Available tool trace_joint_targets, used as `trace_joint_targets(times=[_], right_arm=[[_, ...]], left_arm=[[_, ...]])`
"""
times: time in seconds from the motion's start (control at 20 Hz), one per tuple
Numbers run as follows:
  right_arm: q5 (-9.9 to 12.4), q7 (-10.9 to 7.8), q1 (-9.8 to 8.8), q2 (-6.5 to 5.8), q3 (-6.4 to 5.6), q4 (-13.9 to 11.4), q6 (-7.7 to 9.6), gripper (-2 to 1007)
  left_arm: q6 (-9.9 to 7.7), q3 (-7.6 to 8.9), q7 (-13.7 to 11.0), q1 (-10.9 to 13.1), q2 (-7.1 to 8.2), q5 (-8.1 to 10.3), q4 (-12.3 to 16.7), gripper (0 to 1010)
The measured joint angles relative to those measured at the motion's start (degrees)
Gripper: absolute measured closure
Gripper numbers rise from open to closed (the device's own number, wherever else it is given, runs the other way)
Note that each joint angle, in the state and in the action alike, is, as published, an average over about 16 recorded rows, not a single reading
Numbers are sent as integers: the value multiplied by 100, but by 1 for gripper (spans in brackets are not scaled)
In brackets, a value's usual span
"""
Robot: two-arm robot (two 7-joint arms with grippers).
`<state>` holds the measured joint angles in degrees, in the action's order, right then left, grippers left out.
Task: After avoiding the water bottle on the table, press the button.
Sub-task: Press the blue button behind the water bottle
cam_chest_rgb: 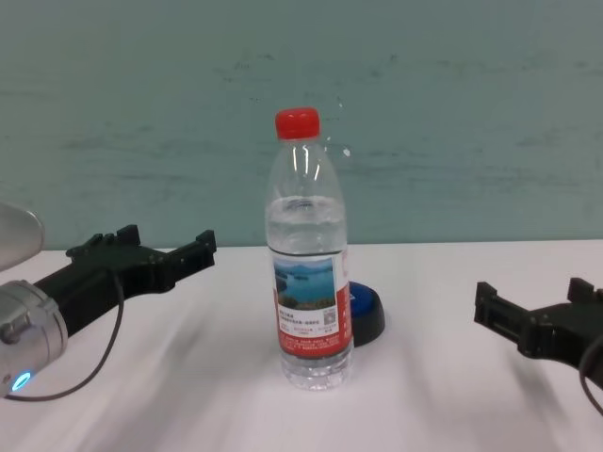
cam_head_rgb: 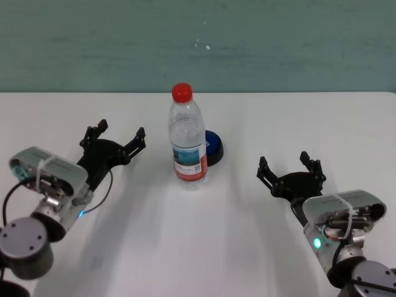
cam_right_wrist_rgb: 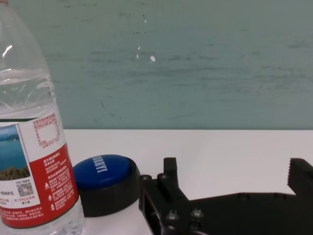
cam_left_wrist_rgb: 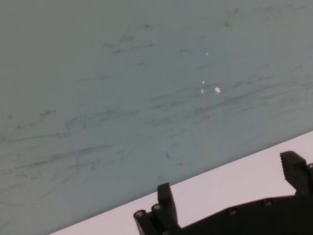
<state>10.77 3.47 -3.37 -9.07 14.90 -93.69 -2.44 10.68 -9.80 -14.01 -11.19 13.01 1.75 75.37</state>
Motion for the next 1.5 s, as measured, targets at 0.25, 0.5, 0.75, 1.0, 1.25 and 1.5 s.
trace_joint_targets(times=[0.25,0.5,0.75,1.0,1.25,1.5], right_arm=[[0,0,0,0,0,0,0,1],[0,0,0,0,0,0,0,1],[0,0,0,0,0,0,0,1],[0,0,0,0,0,0,0,1],[0,0,0,0,0,0,0,1],[0,0,0,0,0,0,0,1]], left_arm=[[36,-55,-55,-180,2,6,-170,0],[82,-122,-109,-358,-3,4,-342,0],[118,-194,-161,-502,-10,1,-483,0],[143,-253,-192,-587,-16,0,-565,0],[153,-301,-205,-637,-18,-6,-607,0],[169,-348,-215,-684,-18,-22,-651,0]])
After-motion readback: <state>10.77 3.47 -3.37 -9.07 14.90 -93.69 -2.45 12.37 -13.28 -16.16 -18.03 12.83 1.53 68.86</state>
